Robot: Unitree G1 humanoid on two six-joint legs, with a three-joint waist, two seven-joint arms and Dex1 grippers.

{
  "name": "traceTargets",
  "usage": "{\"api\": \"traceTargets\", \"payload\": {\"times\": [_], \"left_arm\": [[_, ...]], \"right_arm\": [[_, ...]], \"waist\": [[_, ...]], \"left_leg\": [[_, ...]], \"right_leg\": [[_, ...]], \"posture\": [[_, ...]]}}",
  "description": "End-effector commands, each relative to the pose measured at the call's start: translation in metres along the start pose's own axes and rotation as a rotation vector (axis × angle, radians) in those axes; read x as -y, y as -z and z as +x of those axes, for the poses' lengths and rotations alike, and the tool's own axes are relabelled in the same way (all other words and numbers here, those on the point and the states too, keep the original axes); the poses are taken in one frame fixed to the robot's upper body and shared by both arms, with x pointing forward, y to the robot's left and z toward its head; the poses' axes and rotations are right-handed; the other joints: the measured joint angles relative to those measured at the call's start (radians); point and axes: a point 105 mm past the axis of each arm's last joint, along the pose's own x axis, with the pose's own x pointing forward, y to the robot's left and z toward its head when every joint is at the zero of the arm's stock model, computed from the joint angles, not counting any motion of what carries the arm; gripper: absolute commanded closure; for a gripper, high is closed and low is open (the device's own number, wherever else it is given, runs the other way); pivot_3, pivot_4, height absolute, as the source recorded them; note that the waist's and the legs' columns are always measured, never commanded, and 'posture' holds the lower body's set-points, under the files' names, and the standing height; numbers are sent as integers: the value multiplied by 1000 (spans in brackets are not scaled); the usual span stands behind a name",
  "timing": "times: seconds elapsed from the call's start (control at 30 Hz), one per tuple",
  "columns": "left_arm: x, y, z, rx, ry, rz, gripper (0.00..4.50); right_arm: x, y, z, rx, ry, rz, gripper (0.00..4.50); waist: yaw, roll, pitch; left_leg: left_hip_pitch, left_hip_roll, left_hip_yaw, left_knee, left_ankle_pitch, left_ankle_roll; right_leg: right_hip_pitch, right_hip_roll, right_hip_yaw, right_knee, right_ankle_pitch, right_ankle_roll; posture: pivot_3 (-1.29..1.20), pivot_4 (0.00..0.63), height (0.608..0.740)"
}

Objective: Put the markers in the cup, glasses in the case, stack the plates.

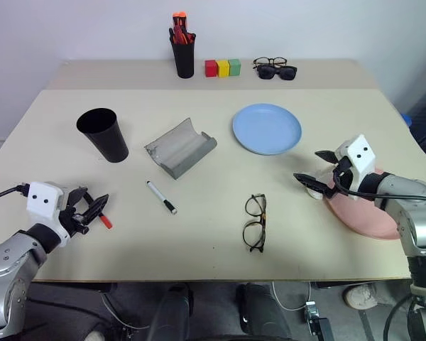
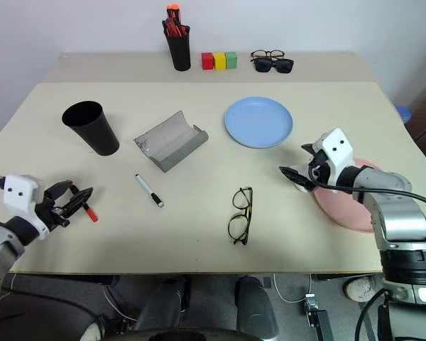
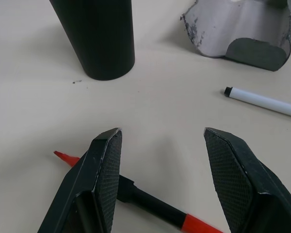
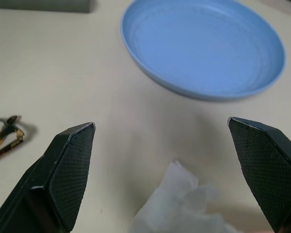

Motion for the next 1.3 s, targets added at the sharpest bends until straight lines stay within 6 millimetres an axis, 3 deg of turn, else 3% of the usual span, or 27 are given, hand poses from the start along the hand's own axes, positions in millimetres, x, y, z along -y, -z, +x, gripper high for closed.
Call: {"api": "traceTargets", "payload": {"times": [0.03,0.27,0.43,0.53,0.6,0.67,0.83,1.03,1.13,1.3], "left_arm": [[3,-10,2,31,-6,25,1789],[-7,-14,1,53,-119,20,1789],[-34,-7,-6,4,-365,-25,1789],[-42,4,-9,-79,-496,-109,953],[-38,8,-5,-118,-532,-159,78],[-28,13,6,-181,-559,-214,78],[-15,20,22,-284,-566,-308,78],[-9,27,29,-343,-560,-399,78],[-16,29,27,-349,-603,-409,859],[-30,25,24,-337,-672,-410,3358]], "right_arm": [[-1,-20,3,66,-1,-52,0],[-22,-38,24,132,-109,-59,0],[-98,-68,65,236,-368,-122,0],[-133,-84,80,297,-458,-121,0],[-149,-91,85,322,-499,-107,0],[-164,-95,87,339,-545,-127,0],[-184,-98,83,359,-601,-133,0],[-191,-95,81,352,-610,-121,0],[-192,-96,82,356,-604,-115,0],[-192,-95,83,357,-594,-114,0]], "waist": [[-1,0,0],[-1,0,0],[-9,0,0],[-5,0,0],[1,-1,0],[7,-2,-1],[1,-3,-1],[-4,-3,-1],[-3,-3,-1],[-5,-3,-1]], "left_leg": [[0,0,0,0,0,0],[0,0,0,0,0,0],[1,0,0,0,0,0],[1,1,-2,0,0,0],[0,0,-2,0,0,0],[0,-2,-3,1,0,0],[0,-3,-4,1,0,0],[1,-2,-4,1,0,-1],[1,-2,-4,1,1,-1],[1,-2,-4,1,1,-1]], "right_leg": [[0,0,0,0,0,0],[0,0,0,0,0,0],[0,1,0,1,1,2],[-1,2,0,4,2,4],[-1,1,-1,4,3,5],[0,0,-1,4,4,7],[0,0,-1,5,4,7],[-1,1,-1,7,4,7],[0,1,-1,6,4,7],[0,1,-1,6,4,7]], "posture": [[0,150,740],[0,150,740],[0,150,740],[0,150,740],[0,150,740],[0,150,740],[0,150,740],[0,150,740],[0,150,740],[0,150,740]]}}
